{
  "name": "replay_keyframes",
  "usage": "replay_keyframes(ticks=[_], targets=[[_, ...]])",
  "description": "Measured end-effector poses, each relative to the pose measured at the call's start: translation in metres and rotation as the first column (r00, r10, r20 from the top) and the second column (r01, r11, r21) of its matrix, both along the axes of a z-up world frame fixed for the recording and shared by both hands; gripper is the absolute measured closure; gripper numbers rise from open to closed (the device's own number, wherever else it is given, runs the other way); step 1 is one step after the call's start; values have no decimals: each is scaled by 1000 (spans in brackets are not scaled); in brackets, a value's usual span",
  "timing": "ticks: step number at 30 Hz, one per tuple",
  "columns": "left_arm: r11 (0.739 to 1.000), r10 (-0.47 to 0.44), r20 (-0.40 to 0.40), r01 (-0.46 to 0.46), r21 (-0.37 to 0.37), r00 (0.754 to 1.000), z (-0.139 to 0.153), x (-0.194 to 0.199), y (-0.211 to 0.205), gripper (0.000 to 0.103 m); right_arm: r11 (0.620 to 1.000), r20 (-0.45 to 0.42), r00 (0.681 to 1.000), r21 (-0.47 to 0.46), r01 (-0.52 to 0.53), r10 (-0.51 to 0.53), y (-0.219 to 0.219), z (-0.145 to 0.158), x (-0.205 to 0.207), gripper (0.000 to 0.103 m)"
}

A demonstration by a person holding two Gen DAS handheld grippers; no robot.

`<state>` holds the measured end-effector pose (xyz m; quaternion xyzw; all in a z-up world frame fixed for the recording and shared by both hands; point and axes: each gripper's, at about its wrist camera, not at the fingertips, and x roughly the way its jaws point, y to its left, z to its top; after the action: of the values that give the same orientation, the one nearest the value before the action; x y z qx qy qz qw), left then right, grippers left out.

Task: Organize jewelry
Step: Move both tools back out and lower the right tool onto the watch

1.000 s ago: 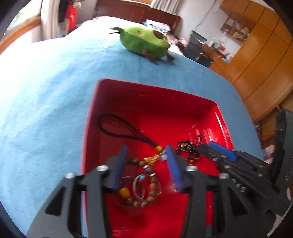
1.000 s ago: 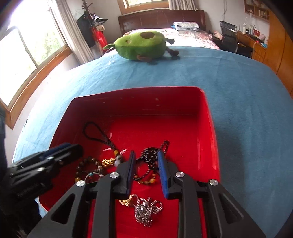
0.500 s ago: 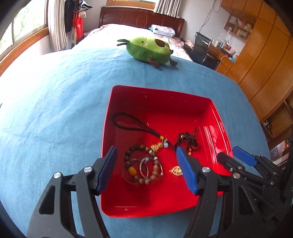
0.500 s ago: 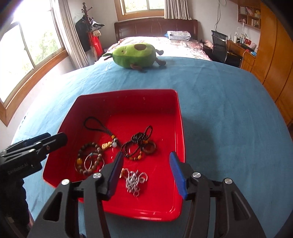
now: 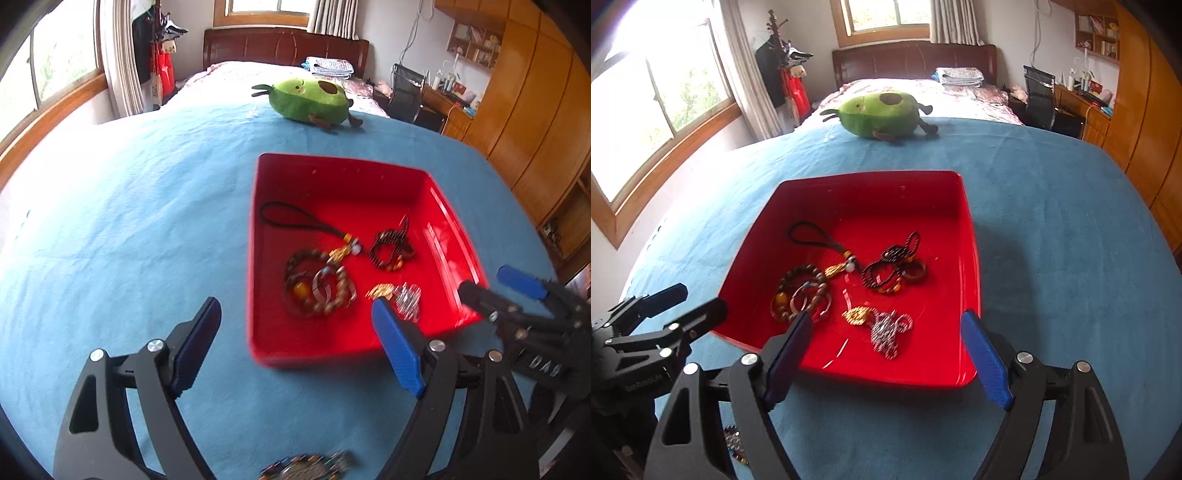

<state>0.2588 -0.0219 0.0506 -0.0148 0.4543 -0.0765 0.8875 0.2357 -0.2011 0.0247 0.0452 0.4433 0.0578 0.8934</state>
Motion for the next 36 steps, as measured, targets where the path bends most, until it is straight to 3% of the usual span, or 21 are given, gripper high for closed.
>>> replay_keyframes(ticks=[6,12,14,15,20,26,36], targets=[[1000,17,-8,-17,4,1000,-6,-33,32,20,998,13,998,-2,-58,58,14,-3,-32,25],[1000,26,-12,-26,8,1000,-20,-67,58,20,983,-33,986,92,-161,164,29,-23,-64,49],[1000,27,-20,-27,2,999,-28,-77,65,20,974,-52,979,120,-191,198,36,-31,-71,64],[1000,25,-22,-25,1,999,-31,-82,67,20,969,-64,974,133,-208,218,42,-37,-75,66],[999,44,-27,-44,-4,999,-45,-99,76,20,948,-111,951,167,-269,290,67,-59,-86,72],[1000,26,-58,-27,-16,998,-61,-109,72,20,948,-148,944,166,-270,294,83,-79,-87,78],[998,51,-104,-54,-25,993,-80,-116,87,20,942,-171,936,194,-273,307,88,-89,-100,84]])
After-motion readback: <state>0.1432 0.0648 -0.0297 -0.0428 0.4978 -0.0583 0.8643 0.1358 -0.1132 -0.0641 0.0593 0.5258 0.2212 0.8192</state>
